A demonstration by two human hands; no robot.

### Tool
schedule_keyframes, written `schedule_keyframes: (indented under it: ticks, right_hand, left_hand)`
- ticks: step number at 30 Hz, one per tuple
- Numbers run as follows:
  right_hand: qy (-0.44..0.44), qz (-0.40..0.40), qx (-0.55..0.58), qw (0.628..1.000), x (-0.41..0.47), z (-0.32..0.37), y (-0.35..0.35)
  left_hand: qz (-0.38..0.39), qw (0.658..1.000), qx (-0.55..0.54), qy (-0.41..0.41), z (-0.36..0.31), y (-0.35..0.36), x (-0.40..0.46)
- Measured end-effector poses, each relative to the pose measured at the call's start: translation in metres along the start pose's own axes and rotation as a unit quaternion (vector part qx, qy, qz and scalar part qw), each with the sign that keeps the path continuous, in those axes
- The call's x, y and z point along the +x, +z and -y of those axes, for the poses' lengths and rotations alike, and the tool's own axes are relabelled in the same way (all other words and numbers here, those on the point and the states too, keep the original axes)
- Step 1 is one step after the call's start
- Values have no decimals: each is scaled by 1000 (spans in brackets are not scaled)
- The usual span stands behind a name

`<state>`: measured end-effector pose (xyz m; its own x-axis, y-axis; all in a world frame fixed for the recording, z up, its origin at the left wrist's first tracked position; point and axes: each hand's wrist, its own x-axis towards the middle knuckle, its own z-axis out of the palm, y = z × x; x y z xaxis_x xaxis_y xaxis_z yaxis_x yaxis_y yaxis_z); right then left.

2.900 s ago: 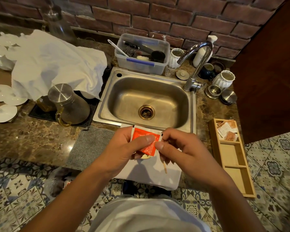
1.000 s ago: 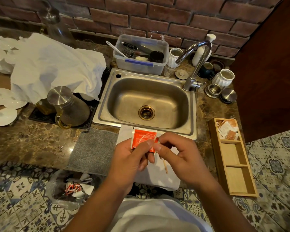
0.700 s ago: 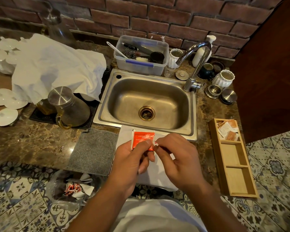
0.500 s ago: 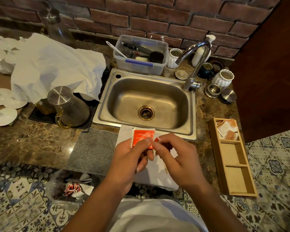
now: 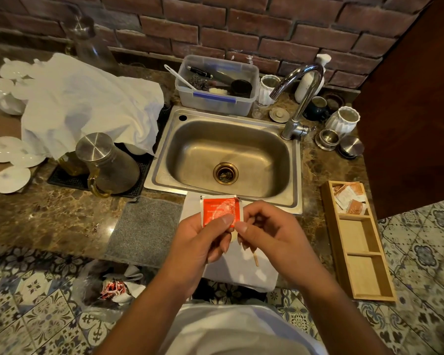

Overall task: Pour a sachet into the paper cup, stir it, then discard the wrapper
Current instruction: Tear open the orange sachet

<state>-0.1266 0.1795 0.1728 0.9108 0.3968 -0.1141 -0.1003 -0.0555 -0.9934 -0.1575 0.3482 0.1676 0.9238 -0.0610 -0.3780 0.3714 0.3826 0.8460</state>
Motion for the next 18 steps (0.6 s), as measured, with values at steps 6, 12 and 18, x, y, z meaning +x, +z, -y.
schedule_keyframes:
  ticks: [6, 12, 18]
  right_hand:
    - [8, 22, -23, 999, -1, 0, -6]
    - [-84, -24, -161, 983, 1, -7, -3]
    - [-152, -92, -224, 958, 0, -16, 4]
  left_hand:
    - [-1, 1000, 26, 5, 1, 0, 1]
    - [-11, 1000, -4, -10, 2, 4, 3]
    - [-35, 998, -37, -23, 7, 8, 5]
